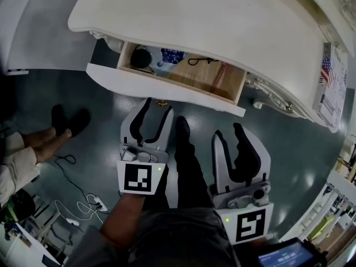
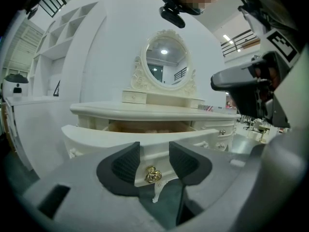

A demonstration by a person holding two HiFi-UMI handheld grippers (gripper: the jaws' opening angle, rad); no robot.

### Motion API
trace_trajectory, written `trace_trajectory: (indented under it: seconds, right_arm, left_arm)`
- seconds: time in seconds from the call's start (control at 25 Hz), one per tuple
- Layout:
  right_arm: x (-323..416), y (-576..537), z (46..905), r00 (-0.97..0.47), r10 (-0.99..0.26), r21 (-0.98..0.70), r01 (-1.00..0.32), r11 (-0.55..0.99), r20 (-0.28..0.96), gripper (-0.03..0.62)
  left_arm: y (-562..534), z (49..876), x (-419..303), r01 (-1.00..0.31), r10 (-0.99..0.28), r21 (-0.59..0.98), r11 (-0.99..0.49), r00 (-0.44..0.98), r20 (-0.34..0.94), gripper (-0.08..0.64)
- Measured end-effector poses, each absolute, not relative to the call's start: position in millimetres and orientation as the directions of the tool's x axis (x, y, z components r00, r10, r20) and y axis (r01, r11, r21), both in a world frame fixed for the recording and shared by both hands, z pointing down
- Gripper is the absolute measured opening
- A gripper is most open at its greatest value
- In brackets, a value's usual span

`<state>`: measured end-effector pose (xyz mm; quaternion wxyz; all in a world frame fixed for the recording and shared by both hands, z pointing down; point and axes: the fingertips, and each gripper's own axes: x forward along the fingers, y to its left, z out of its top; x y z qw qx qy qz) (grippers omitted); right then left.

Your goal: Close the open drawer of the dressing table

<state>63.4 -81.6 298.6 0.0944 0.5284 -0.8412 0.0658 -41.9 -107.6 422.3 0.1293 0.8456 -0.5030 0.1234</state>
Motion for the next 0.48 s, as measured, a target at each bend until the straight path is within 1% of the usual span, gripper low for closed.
trace_trajectory:
  seconds: [0.48]
  right_arm:
    - [69.1, -89.8, 298.2, -0.414, -0.881, -0.008, -0.906, 0.424, 0.229, 0.101]
  left_arm:
    - [-118.0, 424.0, -38.8, -0.883, -0.815, 0.092, -0.461, 0.462, 0.349, 0.198]
